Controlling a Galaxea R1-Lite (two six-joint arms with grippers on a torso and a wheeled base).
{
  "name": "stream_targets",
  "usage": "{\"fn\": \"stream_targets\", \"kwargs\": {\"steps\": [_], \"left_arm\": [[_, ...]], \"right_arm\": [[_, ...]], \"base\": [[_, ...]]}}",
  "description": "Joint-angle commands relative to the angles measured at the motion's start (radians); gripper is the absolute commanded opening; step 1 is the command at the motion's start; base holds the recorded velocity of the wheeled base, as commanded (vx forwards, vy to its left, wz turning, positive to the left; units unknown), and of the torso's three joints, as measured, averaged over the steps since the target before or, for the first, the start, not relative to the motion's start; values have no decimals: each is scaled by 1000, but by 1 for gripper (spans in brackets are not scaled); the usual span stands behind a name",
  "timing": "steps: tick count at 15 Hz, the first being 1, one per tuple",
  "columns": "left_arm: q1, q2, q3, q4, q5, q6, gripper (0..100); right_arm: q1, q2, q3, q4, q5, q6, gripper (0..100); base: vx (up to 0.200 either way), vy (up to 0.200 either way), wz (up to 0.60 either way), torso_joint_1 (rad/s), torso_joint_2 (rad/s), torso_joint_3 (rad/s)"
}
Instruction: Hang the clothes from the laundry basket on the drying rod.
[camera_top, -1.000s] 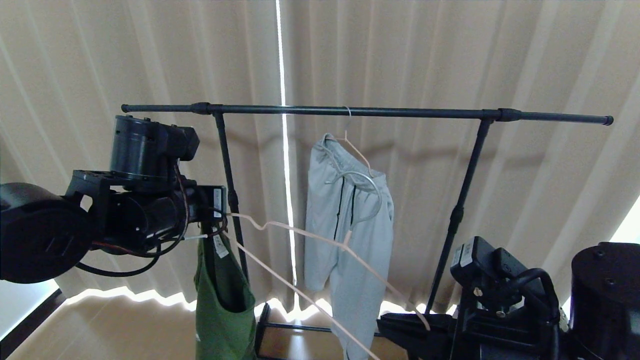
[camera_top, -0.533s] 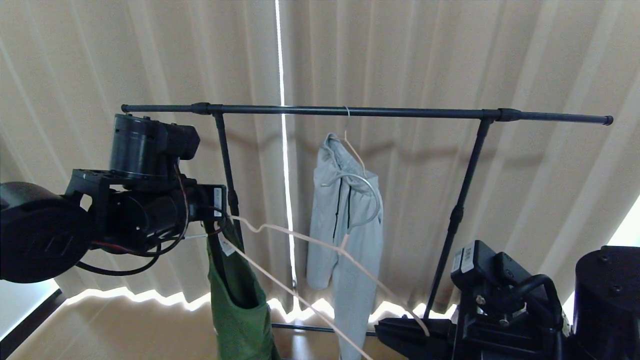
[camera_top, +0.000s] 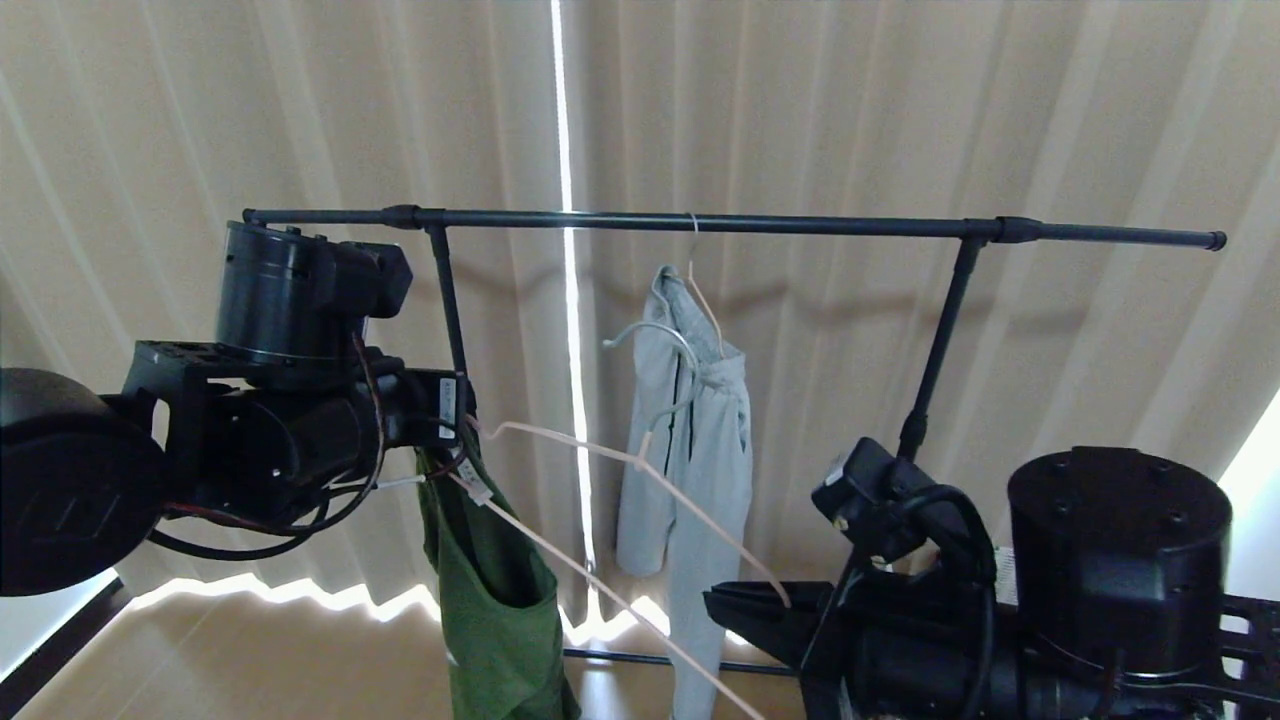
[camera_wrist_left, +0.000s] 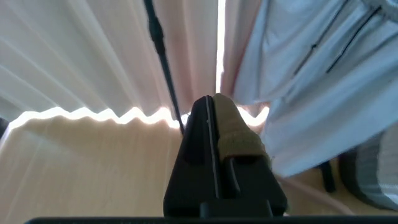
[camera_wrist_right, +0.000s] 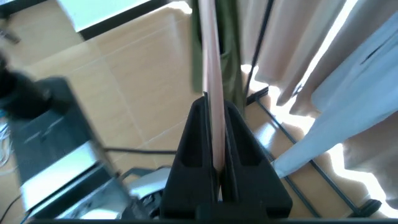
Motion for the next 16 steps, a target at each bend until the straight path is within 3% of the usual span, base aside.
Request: {"fn": "stream_targets", "kwargs": {"steps": [1,5,11,13,16], "left_arm": [[-1,-12,0,1,9,0,0],[-15,-47,8,4,19,5,0],[-182,-107,11,9,21,-55,0],[-169,-104,8,12,26,-52,0],[-80,-101,14,13,35,-13,0]], "right_arm": [[-26,83,-38,-2,-13,1,0],[-34,138,-67,-2,-20,1,0],[-36,195,-132,-2,-48,1,0],[-36,191,-124,5,-80,1,0],[-66,183,-123,6,-191,0,0]], "base": [[0,0,0,0,0,0],[0,0,0,0,0,0],[0,0,0,0,0,0],[0,0,0,0,0,0],[0,0,0,0,0,0]]}}
